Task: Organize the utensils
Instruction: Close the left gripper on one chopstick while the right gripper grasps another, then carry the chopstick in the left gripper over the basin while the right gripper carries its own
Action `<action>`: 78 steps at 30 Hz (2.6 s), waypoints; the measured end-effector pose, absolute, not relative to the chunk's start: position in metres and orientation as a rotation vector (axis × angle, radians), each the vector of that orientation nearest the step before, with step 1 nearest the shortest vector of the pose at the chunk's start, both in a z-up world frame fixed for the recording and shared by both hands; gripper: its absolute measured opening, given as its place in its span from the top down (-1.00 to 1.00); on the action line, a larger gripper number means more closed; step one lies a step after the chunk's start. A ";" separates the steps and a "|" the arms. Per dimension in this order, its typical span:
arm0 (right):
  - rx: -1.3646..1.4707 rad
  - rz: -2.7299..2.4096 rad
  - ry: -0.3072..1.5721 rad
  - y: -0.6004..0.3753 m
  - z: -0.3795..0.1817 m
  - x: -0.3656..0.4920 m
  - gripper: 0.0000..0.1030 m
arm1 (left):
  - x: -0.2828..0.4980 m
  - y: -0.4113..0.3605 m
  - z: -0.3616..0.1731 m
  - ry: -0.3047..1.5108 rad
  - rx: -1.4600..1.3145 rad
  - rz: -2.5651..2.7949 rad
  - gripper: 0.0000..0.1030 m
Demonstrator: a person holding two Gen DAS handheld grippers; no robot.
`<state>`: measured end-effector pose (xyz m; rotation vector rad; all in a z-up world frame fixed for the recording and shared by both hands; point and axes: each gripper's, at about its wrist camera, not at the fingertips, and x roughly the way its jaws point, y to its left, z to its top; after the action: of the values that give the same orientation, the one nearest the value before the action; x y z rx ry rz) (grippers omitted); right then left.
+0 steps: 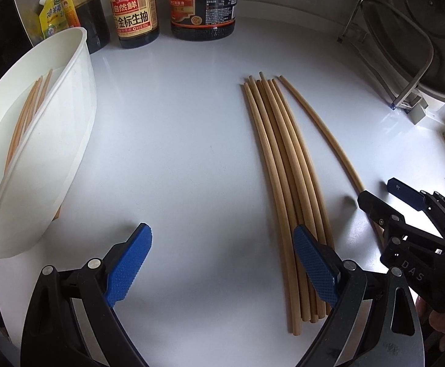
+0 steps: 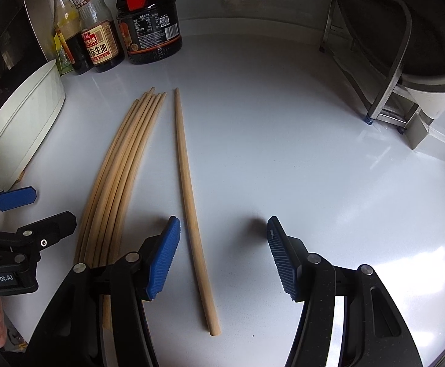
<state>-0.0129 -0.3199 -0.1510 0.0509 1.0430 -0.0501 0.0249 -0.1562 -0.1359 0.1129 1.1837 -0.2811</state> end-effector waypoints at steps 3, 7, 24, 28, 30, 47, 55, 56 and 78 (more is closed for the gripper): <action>0.056 -0.046 1.038 -0.321 -0.151 -0.014 -0.10 | 0.025 -0.158 -0.140 1.187 0.124 -0.275 -0.78; 0.053 -0.047 1.035 -0.321 -0.151 -0.014 -0.10 | 0.025 -0.160 -0.144 1.191 0.119 -0.268 -0.79; 0.027 -0.100 1.008 -0.330 -0.152 -0.009 -0.10 | 0.040 -0.153 -0.148 1.168 0.143 -0.170 -0.88; 0.022 -0.095 1.001 -0.332 -0.152 -0.005 -0.07 | 0.046 -0.152 -0.147 1.159 0.152 -0.153 -0.88; 0.009 -0.084 0.993 -0.330 -0.151 -0.004 0.05 | 0.047 -0.152 -0.146 1.155 0.155 -0.153 -0.86; 0.013 -0.020 1.001 -0.315 -0.147 -0.001 0.87 | 0.032 -0.167 -0.135 1.133 0.183 -0.278 0.86; 0.102 -0.030 0.976 -0.316 -0.119 -0.010 0.87 | 0.028 -0.156 -0.104 1.115 0.124 -0.316 0.86; 0.106 -0.029 0.968 -0.314 -0.112 -0.010 0.87 | 0.029 -0.154 -0.095 1.111 0.115 -0.328 0.86; 0.017 0.278 0.851 -0.129 -0.015 0.067 0.87 | 0.082 0.034 0.001 0.975 -0.042 -0.164 0.86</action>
<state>0.0666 -0.1286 -0.0145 0.0166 0.8508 0.2776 0.0823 0.0342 0.0009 -0.0417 0.9751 -0.1639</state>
